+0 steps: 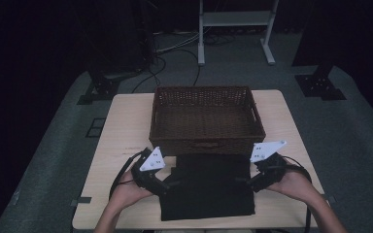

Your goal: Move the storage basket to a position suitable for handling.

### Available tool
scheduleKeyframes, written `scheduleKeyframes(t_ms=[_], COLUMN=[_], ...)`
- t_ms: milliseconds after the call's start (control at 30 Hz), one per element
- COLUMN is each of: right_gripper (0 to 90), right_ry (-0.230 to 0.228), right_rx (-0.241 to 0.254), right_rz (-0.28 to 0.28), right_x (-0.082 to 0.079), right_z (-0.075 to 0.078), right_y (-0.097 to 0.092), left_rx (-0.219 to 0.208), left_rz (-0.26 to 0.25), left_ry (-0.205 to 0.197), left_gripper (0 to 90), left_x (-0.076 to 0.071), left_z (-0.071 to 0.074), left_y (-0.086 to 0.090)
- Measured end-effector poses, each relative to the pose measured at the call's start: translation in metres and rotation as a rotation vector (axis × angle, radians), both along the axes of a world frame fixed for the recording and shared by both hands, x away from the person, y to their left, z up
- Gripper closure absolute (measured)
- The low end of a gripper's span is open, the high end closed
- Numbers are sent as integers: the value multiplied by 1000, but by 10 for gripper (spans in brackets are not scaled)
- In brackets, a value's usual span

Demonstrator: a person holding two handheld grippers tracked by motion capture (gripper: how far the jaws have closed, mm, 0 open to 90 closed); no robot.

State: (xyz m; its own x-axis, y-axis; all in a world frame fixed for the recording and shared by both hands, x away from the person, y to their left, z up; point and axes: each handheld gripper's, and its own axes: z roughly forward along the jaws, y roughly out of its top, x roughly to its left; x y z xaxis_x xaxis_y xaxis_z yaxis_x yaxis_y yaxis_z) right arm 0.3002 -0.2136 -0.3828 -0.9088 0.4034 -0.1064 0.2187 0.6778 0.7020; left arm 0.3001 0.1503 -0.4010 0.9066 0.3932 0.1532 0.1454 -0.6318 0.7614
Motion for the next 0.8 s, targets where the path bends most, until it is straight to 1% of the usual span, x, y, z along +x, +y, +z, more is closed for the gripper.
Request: scheduleKeyframes(t_ms=[67,100,167,300,400,467,500,533,600,633,700,800], right_gripper=[136,137,136,136,136,136,136,137,137,137,136,137], right_ry=[4,9,13,31,39,50,50,55,57,68,74,78], right_rx=[-4,-19,-25,-58,-69,-79,-79,-90,-93,-95,-99,-103], right_rz=[5,19,27,55,62,67,67,76,77,80,83,88], right_x=[1,3,4,7,8,10,10,11,11,12,13,14], right_z=[0,-2,-3,-9,-12,-15,-15,-17,-19,-21,-23,-26], right_y=[2,5,7,15,18,21,21,22,23,25,27,28], left_rx=[3,10,15,29,38,36,43,47,53,51,60,63], left_rz=[-5,-13,-17,-32,-39,-43,-46,-49,-59,-61,-71,-78], left_ry=[4,6,12,28,37,44,47,52,60,63,65,75], left_gripper=[0,0,0,0,0,0,0,0,0,0,0,0], left_x=[0,1,2,5,7,8,9,10,12,12,13,14], left_z=[-1,-2,-4,-9,-13,-15,-16,-18,-21,-22,-25,-27], left_y=[-3,-6,-8,-15,-20,-22,-24,-25,-30,-32,-36,-40])
